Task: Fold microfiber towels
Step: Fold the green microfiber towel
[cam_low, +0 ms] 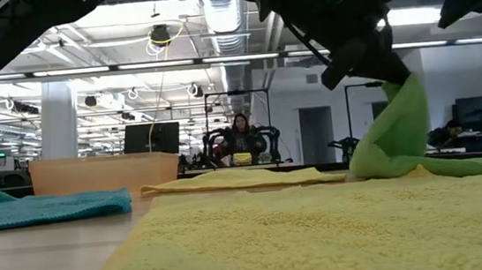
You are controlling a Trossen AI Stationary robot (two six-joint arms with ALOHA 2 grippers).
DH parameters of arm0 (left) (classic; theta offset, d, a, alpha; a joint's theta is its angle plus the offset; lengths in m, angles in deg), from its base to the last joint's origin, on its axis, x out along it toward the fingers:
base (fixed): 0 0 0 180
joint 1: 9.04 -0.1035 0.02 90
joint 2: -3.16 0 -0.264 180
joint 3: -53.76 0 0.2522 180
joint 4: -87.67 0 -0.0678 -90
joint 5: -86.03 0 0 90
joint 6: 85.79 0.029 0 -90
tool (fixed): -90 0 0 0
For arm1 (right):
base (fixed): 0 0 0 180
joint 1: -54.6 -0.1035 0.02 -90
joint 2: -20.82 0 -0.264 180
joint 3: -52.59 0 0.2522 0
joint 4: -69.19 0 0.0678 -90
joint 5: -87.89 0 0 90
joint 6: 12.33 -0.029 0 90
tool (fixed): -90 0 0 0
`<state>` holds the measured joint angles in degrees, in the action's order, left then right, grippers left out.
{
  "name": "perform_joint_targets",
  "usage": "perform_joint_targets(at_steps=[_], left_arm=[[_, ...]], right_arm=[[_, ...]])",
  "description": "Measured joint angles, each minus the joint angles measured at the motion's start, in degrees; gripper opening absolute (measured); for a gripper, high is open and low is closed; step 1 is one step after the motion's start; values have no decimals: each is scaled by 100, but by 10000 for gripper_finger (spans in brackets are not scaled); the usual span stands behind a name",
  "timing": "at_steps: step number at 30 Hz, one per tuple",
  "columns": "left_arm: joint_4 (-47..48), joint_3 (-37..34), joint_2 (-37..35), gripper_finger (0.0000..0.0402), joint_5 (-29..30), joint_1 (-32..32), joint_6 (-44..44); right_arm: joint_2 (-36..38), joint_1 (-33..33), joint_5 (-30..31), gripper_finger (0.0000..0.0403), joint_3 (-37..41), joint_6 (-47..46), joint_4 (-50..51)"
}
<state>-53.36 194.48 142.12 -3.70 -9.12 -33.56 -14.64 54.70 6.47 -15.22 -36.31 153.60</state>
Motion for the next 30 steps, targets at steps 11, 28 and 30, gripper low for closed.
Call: perform_joint_targets(at_steps=[11,28,30], left_arm=[[-724,0,0,0,-206,-49,-450],[-1829,-46,488,0,-436,-68,-1140],[-1935,-37,459,0,-436,-79,-1227]], right_arm=[[146,0,-107,166,0,1,-11],[141,-2,-113,166,0,-1,-46],[141,-2,-112,166,1,0,-44]])
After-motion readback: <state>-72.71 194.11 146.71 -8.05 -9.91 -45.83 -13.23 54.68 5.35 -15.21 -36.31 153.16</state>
